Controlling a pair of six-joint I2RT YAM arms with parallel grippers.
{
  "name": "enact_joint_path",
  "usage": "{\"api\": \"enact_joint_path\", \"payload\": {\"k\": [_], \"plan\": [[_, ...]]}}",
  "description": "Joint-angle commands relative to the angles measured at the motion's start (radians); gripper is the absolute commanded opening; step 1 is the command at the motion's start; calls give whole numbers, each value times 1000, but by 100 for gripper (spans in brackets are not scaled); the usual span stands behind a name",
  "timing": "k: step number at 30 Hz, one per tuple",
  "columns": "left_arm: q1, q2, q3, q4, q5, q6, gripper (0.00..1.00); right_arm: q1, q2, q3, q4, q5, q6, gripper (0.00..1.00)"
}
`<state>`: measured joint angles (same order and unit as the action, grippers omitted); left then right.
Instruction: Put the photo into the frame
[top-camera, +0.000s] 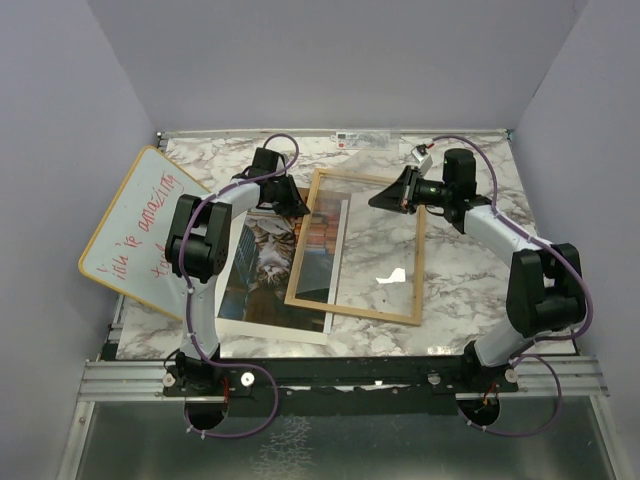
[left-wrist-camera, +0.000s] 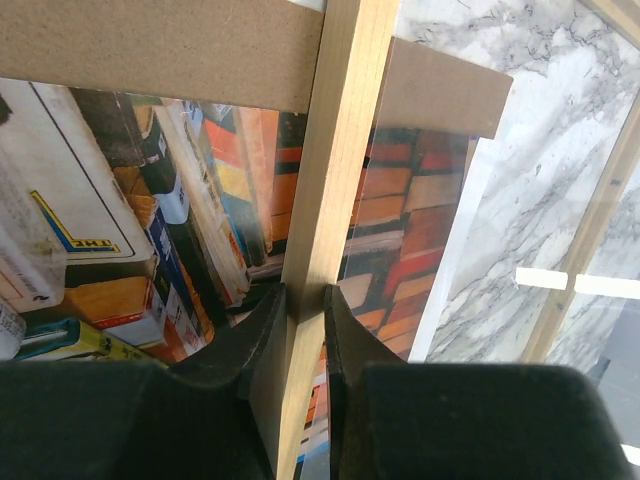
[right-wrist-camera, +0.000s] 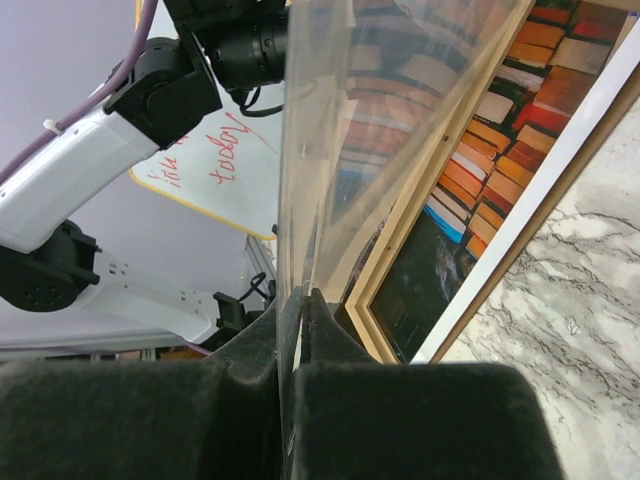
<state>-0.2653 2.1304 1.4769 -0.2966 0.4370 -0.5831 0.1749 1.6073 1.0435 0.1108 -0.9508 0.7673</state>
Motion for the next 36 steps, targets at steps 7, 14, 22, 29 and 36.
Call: {"api": "enact_joint_path", "payload": {"k": [7,14,22,29,36], "plan": [[-3,84,-47,-154,-30,25,6,3,19,-12,54,-46,-2,1],[-3,88,-49,-153,-34,23,6,12,14,-16,64,-53,-22,1],[-3,90,-50,-152,-35,24,6,23,4,-36,106,-75,-33,1],[-3,91,-50,-151,-35,25,6,30,5,-45,110,-70,-47,1],[-3,92,-50,-151,-35,26,6,32,28,-64,99,-46,-64,1]]}}
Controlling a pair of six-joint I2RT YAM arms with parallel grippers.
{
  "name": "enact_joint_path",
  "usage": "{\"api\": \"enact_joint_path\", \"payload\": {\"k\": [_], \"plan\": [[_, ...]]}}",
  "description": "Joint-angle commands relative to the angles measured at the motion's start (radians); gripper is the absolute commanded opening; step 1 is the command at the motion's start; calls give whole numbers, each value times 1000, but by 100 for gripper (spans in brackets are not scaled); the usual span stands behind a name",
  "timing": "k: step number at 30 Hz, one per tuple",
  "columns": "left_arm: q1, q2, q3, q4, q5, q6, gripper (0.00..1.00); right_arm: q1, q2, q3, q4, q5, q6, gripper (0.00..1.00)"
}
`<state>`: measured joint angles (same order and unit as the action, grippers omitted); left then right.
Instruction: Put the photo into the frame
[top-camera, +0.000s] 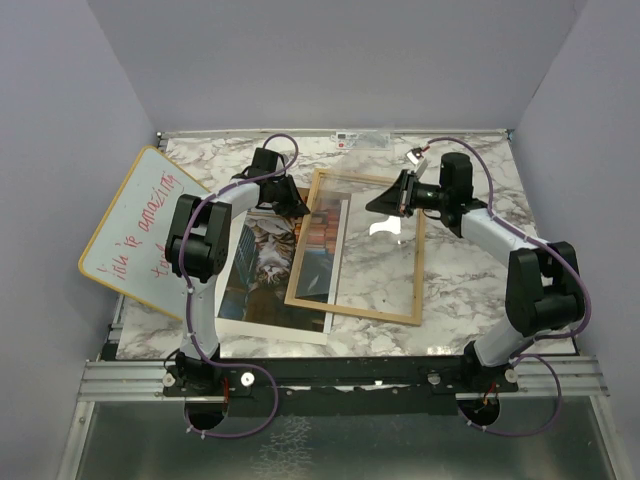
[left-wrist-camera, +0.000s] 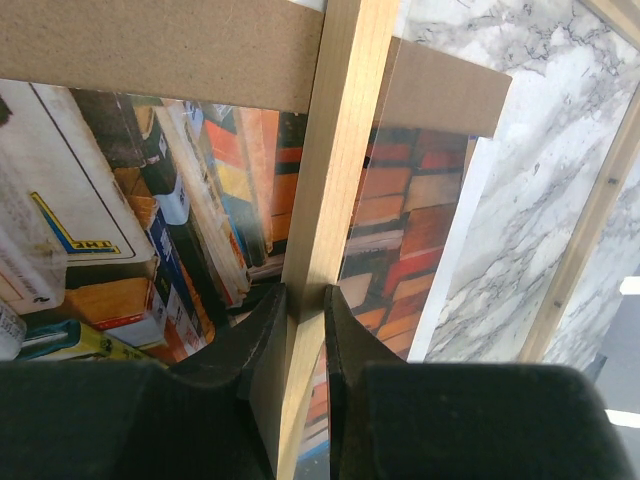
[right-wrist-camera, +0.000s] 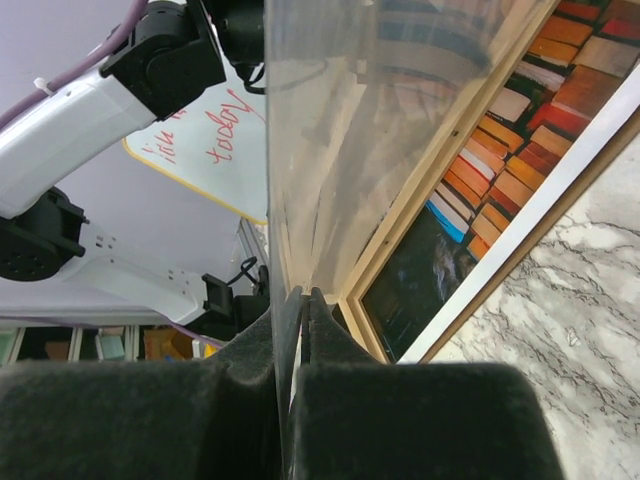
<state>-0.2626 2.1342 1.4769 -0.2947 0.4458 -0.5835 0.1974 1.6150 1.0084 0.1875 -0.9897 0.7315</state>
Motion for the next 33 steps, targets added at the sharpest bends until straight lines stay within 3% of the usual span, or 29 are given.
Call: {"api": "enact_joint_path", "payload": {"k": [1,13,33], "plan": [[-6,90,-50,-153,-43,27,6,10,20,-31,18,-4,-38,1],[-6,92,-53,-153,-44,27,6,10,5,6,-123,25,-224,1],[-6,88,-52,-153,-53,27,6,10,-41,124,-251,84,-217,1]]}}
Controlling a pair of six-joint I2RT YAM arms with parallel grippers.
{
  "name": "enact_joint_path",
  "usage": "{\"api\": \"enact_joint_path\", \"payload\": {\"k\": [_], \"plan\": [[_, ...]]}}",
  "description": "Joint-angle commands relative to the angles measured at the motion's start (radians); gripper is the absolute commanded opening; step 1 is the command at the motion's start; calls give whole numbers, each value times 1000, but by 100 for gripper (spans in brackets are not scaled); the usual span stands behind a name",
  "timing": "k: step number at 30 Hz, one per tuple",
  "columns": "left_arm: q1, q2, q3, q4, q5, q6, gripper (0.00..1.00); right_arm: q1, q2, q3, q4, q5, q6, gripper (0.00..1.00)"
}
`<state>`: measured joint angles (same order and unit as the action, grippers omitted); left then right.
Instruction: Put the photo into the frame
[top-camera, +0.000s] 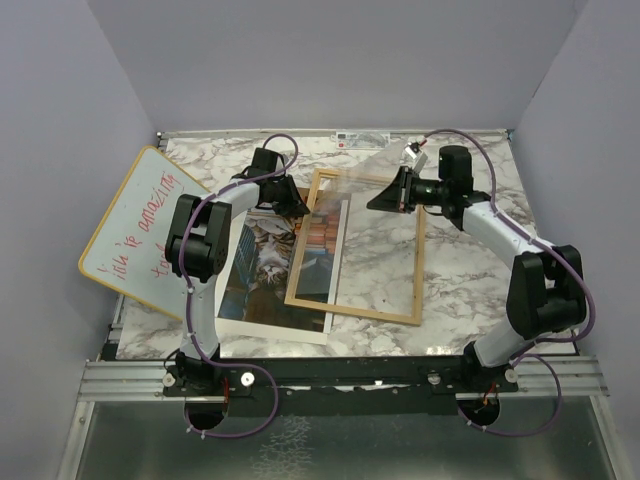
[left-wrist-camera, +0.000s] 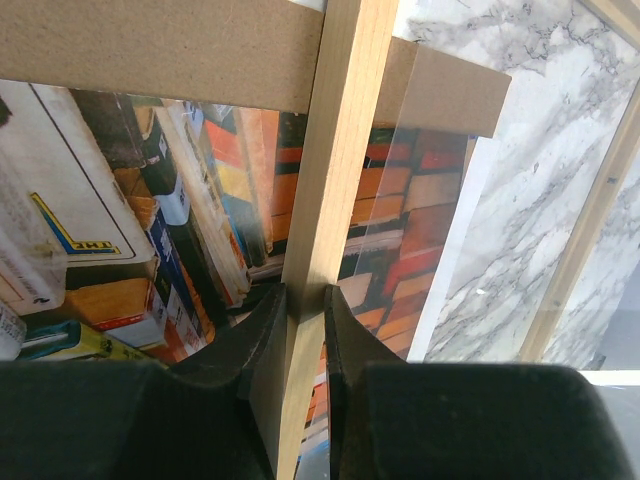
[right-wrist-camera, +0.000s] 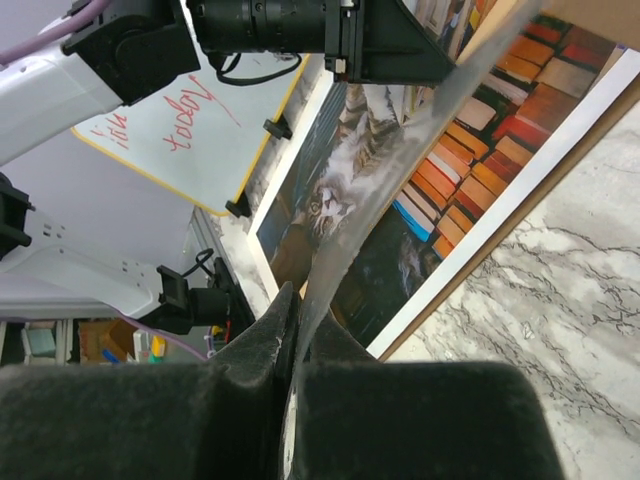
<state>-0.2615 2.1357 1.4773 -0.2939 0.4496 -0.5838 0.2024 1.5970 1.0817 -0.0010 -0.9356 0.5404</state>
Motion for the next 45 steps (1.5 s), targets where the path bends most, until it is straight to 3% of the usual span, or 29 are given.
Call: {"api": "enact_joint_path", "payload": {"k": [1,8,18,30,36,45], "plan": [[-7,86,-54,-154,-56,28,6,5,-23,58,-78,33,-32,1],[-7,88,-58,-154,-51,34,14,5,-17,102,-134,24,-60,1],[-7,87,-54,-154,-62,41,14,5,-36,137,-237,64,-114,1],[-8,84,-59,-147,-36,23,13,5,-24,313,-525,181,-179,1],[-39,53,-98,-106,-5,-46,8,5,79,464,-767,267,-116,1],[-87,8,-166,-29,-15,-150,0,20,101,514,-820,263,-47,1]]}}
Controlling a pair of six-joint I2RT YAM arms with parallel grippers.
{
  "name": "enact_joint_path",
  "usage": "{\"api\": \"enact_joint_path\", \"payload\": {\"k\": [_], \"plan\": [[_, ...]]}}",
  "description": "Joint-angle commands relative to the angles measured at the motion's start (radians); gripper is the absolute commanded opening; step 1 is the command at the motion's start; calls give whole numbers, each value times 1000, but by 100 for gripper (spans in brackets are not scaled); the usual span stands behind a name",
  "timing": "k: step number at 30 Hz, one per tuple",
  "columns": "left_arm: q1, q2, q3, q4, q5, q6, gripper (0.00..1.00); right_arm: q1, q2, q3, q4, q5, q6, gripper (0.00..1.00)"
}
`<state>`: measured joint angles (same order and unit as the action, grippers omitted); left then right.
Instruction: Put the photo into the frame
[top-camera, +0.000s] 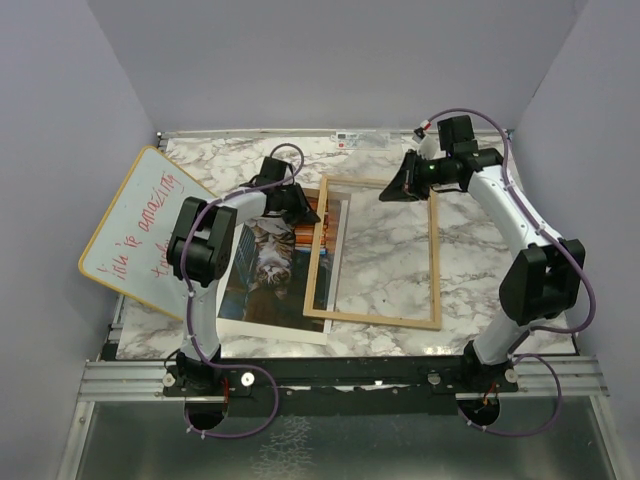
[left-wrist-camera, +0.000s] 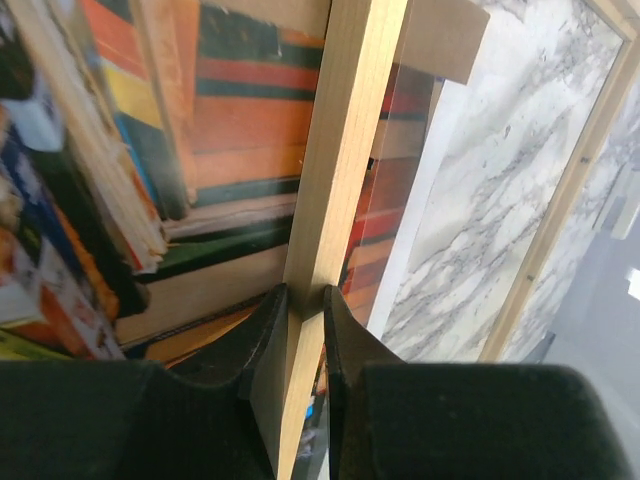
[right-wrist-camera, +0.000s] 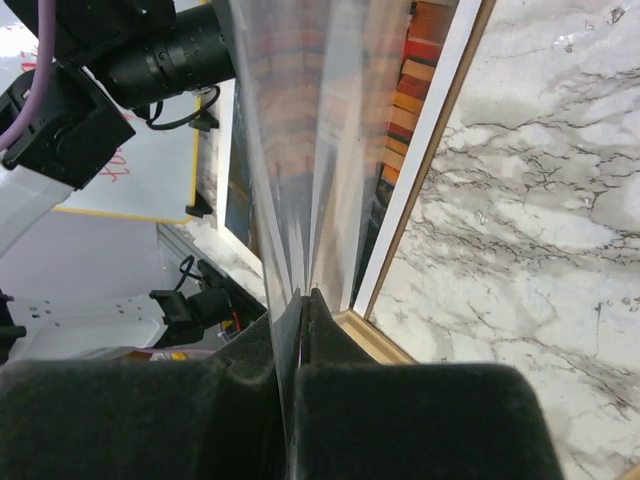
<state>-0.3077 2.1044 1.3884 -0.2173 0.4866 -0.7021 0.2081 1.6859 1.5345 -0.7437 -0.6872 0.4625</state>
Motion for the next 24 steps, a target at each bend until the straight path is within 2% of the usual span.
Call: {"api": "enact_joint_path", "payload": {"k": [1,11,24], "plan": [[-45,37,-81,-100,-53,-38,0,17,15,72,-90,16,30,1],[-60,25,-103,-73,-77,-63,0,25,33,161,-219,85,76,1],[-63,30,-144,-14,-56,-89,0,48,51,163,-202,60,134,1]]}}
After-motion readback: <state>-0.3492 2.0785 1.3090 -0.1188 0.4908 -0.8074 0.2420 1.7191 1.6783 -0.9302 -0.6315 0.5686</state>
